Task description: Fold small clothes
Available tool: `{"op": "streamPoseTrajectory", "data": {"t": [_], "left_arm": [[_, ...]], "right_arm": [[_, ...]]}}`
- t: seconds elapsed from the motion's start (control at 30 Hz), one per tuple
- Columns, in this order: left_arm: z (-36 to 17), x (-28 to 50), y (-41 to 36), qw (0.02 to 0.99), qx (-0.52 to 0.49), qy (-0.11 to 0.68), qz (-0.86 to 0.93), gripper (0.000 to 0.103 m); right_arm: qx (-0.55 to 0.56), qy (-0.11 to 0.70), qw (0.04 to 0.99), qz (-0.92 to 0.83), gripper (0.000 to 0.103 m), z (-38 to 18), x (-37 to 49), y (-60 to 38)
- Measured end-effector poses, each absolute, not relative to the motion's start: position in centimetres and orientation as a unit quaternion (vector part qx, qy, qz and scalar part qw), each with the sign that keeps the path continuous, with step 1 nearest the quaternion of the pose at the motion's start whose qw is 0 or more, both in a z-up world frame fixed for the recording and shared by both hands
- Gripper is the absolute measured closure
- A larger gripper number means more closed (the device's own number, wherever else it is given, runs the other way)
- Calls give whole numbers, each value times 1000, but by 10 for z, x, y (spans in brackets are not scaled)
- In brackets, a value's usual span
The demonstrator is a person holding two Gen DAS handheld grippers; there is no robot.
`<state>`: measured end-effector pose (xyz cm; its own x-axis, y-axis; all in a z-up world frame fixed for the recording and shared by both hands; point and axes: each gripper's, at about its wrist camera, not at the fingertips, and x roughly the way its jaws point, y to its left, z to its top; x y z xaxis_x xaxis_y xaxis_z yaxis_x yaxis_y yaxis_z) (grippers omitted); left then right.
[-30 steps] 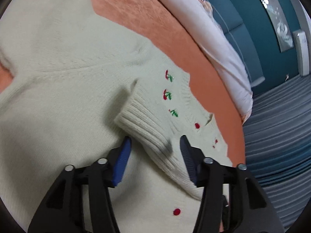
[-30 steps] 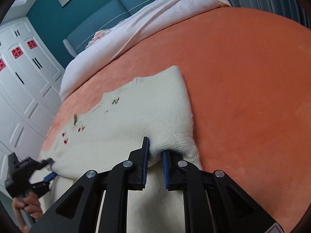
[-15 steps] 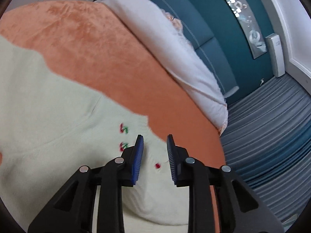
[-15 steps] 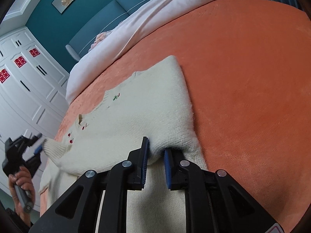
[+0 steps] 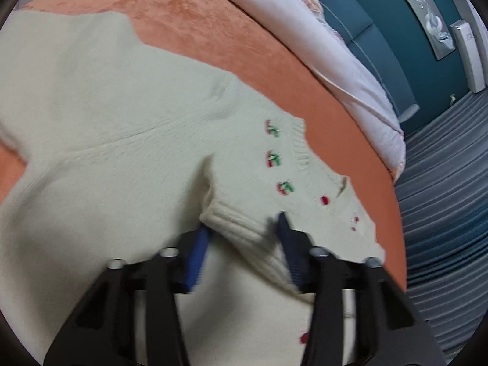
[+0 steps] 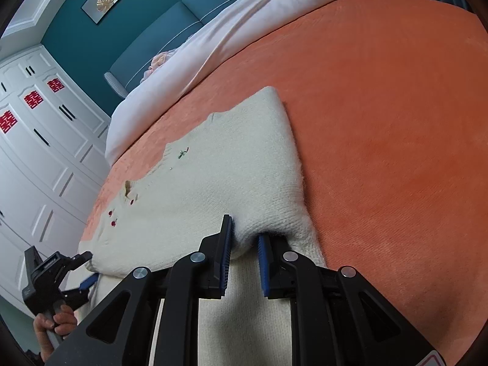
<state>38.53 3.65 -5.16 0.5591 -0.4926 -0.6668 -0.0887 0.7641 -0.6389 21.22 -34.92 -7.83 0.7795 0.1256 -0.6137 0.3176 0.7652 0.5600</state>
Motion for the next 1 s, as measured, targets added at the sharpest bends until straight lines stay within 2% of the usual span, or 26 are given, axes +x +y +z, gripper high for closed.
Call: {"op": "streamPoseTrajectory", "data": {"t": [0.03,0.1,0.17,0.27,0.33,0.57,0.73,0.8,0.83,0.87,1.0], "left_arm": [[-38,389,37,821,-341,436,-142,86],[3,388,39,836,-352,382,-177,87],[24,388,35,856,-319,368,-172,87],[-16,396,32,852,-235,458,-96,86],[-60,392,48,823,-250,507,-58,85],[-54,355,81,839,-271,472,-28,81],[-49,323,168,833,-321,451,17,80],[-36,308,205,844,-308,431,77,58],[-31,302,227,849,-311,414,104,44],[-28,297,248,850,-322,398,127,38],[-45,299,338,808,-414,369,200,30]], "right_arm": [[337,327,881,-55,89,-78,213,-348],[334,327,882,-56,89,-78,213,-347],[328,325,885,-54,85,-77,215,-344],[321,326,887,-60,86,-77,216,-343],[319,327,887,-66,88,-77,216,-343],[325,328,883,-80,92,-77,214,-346],[278,340,892,-105,87,-63,208,-330],[248,344,897,-126,76,-51,194,-319],[234,339,902,-131,64,-45,182,-311],[227,332,907,-123,58,-40,170,-304],[189,321,924,-90,51,-28,119,-269]]}}
